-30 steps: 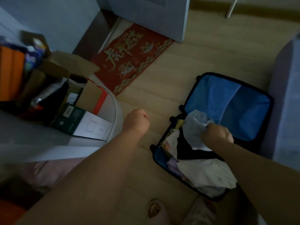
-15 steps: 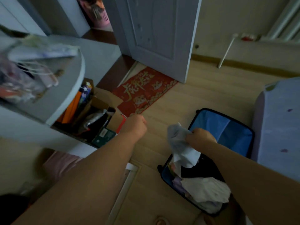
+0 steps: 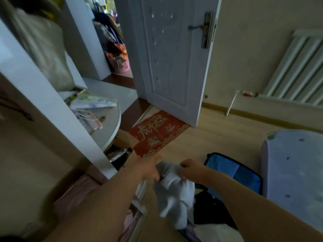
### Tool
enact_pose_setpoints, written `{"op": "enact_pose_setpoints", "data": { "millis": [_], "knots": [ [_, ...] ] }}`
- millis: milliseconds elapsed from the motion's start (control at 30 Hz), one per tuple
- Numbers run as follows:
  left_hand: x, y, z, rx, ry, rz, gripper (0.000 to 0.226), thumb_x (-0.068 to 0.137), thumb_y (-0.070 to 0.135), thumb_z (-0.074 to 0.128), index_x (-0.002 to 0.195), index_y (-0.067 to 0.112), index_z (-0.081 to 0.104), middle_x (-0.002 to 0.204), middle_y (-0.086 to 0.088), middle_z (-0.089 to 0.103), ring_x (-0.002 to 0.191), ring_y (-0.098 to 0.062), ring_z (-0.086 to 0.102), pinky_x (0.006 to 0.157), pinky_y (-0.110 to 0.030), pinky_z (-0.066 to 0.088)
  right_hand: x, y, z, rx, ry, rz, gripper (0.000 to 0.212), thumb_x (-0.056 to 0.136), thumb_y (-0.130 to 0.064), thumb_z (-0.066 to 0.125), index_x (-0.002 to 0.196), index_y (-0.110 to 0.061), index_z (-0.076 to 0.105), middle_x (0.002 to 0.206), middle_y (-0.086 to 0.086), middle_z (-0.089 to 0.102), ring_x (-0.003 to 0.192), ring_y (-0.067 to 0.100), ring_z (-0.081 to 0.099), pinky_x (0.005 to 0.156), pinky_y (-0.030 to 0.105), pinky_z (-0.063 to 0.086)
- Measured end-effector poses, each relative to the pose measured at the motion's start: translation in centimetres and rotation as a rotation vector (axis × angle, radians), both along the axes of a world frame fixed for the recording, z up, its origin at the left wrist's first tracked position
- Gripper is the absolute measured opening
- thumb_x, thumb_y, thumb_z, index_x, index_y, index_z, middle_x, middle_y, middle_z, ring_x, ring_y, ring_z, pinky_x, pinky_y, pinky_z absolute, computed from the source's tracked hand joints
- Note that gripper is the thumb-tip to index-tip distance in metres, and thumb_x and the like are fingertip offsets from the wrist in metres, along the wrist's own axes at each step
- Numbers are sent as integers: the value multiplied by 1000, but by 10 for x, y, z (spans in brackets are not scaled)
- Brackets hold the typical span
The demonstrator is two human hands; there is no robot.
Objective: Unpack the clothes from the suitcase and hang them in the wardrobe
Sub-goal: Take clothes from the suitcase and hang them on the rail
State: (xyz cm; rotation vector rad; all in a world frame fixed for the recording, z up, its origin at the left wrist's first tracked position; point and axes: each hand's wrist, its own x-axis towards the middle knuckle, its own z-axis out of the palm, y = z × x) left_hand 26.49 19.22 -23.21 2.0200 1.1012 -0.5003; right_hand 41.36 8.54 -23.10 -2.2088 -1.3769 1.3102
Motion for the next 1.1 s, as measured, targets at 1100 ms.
{"op": "enact_pose_setpoints", "data": {
  "millis": [1100],
  "knots": [
    [0,-100,217,682,-340,299,20,97,15,40,101,10,59,105,-13,59,92,-21,52,76,-27,37,29,-45,154,392,-258,74,33,91,-31,47,119,-17,56,115,5,63,111,25,59,92,33,48]
  ]
}}
